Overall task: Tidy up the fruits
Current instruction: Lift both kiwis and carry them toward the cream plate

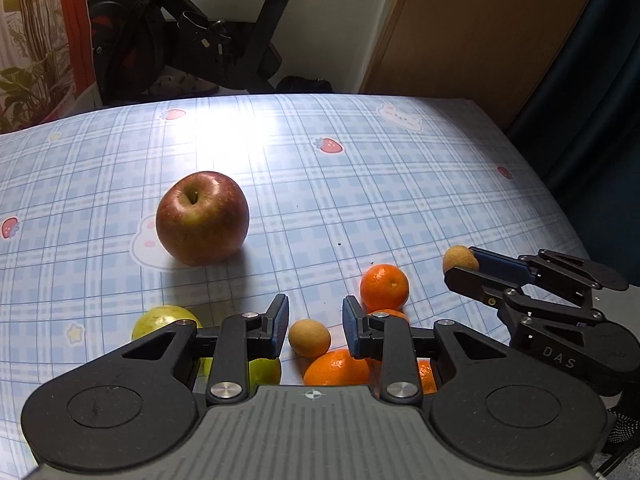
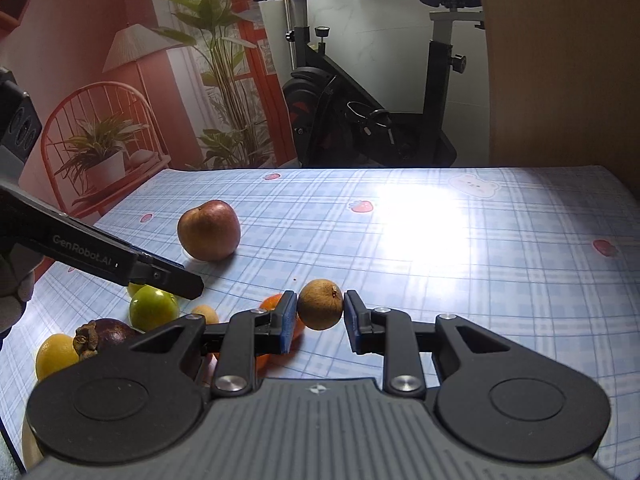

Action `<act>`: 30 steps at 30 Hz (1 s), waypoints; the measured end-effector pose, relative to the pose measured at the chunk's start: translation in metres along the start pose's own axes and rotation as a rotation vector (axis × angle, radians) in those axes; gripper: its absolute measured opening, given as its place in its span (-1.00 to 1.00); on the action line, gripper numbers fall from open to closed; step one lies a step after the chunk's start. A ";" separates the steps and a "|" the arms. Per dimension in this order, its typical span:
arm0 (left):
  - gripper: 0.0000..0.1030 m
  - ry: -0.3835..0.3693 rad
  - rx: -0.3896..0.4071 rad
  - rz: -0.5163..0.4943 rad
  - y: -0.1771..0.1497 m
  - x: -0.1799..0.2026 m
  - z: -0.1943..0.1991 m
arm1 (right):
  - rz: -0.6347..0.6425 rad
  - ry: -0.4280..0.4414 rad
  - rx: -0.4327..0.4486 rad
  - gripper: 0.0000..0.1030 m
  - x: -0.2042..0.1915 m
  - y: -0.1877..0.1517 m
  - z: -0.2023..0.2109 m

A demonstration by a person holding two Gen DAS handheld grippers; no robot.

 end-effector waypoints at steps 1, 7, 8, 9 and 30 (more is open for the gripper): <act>-0.39 0.002 -0.013 0.002 0.000 0.001 -0.002 | -0.003 0.000 0.001 -0.46 0.002 -0.001 0.002; -0.39 0.012 -0.073 0.027 -0.001 -0.003 -0.015 | -0.015 0.004 0.015 -0.46 0.004 -0.003 0.008; -0.39 0.015 -0.077 0.025 -0.001 -0.003 -0.016 | -0.015 0.005 0.016 -0.46 0.003 -0.003 0.008; -0.39 0.020 -0.082 0.021 -0.002 -0.002 -0.018 | -0.016 0.005 0.019 -0.46 0.004 -0.003 0.009; -0.46 0.036 -0.028 0.011 0.000 0.003 -0.007 | -0.033 0.013 0.025 -0.46 0.003 -0.005 0.019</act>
Point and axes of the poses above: each gripper's, at about its wrist camera, not at the fingertips, and z roughly against the way its jaws point, x to its right, y to its top, the point moved 4 cm from there along -z, roughly the way its jaws point, and after that the axes turned 2 degrees about -z, right-handed, at the moved point
